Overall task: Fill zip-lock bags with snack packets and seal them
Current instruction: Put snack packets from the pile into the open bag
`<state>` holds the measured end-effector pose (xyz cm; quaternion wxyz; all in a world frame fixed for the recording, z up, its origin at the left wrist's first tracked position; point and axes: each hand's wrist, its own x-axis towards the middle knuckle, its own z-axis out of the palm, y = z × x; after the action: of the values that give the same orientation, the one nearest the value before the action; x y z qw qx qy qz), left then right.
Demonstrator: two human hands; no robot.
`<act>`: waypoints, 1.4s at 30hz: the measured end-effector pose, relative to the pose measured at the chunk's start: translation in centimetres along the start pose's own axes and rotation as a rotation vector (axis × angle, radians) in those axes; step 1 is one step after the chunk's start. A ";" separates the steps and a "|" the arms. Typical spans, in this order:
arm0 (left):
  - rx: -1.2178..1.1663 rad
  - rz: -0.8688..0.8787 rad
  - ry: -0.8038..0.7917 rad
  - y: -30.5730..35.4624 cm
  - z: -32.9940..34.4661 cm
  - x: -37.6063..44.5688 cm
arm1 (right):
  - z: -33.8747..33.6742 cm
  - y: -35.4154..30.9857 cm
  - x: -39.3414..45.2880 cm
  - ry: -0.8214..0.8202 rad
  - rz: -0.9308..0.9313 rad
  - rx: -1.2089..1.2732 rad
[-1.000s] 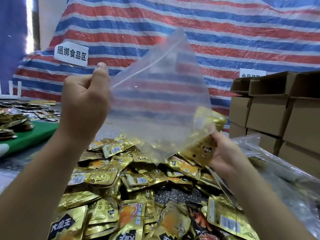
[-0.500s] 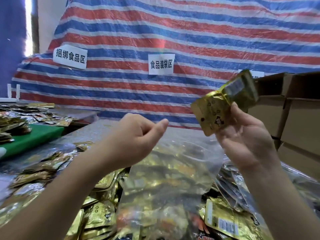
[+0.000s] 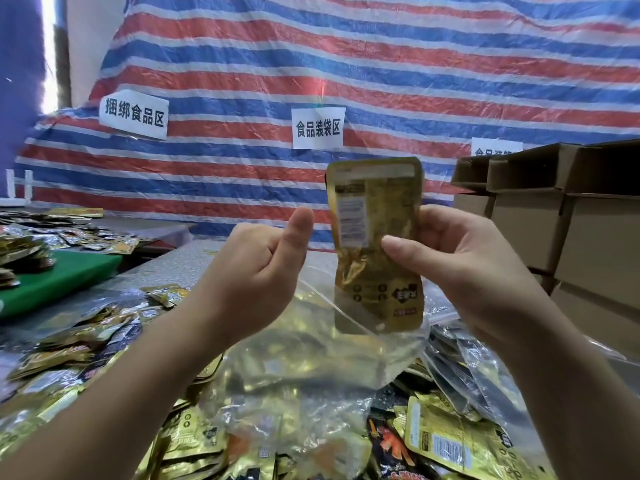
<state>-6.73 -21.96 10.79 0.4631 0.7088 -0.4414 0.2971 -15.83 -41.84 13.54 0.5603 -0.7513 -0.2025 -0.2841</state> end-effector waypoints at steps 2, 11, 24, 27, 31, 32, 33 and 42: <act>0.034 0.000 -0.004 0.0 0.0 0.0 | 0.3 0.2 0.1 0.022 0.014 0.089; 0.004 -0.036 0.032 0.0 0.5 0.0 | 0.4 0.6 0.1 0.054 -0.089 0.066; -0.021 -0.019 0.053 0.9 0.7 0.0 | 0.8 1.2 0.4 0.177 -0.145 0.292; -0.104 -0.044 0.102 1.1 0.2 0.1 | 0.8 1.2 0.0 0.010 -0.106 0.094; -0.103 -0.045 0.140 1.0 -0.1 0.1 | 0.9 1.3 -0.4 -0.205 -0.090 -0.377; -0.084 -0.033 0.146 1.0 0.0 0.0 | 0.8 1.1 -0.4 -0.225 -0.079 -0.396; -0.062 -0.024 0.157 0.9 0.0 0.0 | 0.6 0.8 -0.4 -0.239 -0.069 -0.397; 0.260 0.269 0.220 0.5 0.5 -0.4 | 0.1 -0.8 -1.3 -0.420 0.044 -0.710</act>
<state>-7.34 -22.33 10.49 0.3693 0.6607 -0.4368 0.4861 -17.32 -41.44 13.26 0.2187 -0.9437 -0.1859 -0.1647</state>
